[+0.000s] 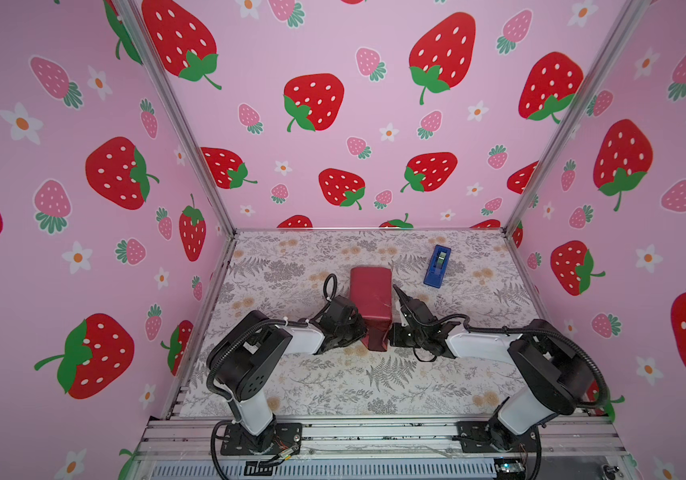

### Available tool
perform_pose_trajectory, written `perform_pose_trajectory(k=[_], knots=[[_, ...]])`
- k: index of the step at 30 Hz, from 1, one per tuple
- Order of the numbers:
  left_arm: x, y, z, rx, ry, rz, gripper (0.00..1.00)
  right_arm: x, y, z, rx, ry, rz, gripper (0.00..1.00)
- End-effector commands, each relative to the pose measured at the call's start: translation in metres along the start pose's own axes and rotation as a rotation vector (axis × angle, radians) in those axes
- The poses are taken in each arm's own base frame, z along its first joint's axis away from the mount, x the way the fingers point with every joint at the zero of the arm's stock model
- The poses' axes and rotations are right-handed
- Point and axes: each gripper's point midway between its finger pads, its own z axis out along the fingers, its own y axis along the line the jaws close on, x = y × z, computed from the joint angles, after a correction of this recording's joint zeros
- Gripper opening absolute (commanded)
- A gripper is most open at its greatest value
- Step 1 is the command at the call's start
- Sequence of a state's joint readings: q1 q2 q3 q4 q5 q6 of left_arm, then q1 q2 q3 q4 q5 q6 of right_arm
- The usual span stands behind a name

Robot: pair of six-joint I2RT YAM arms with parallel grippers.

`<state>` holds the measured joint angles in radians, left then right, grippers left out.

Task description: Wrap the gift box in paper

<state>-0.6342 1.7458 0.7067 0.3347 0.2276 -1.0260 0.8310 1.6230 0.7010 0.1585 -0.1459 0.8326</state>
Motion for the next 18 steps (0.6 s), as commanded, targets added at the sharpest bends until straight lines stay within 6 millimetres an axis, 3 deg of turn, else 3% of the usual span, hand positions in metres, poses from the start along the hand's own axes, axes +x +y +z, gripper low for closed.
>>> perform_pose_trajectory(k=[1,18], knots=[[0.010,0.011,0.006,-0.043,0.043,-0.013,0.07,-0.015,0.020,0.003,-0.060,-0.037,-0.011,0.11],[0.010,0.011,0.008,-0.049,0.050,-0.013,0.07,-0.019,0.031,0.023,-0.118,-0.046,0.021,0.11]])
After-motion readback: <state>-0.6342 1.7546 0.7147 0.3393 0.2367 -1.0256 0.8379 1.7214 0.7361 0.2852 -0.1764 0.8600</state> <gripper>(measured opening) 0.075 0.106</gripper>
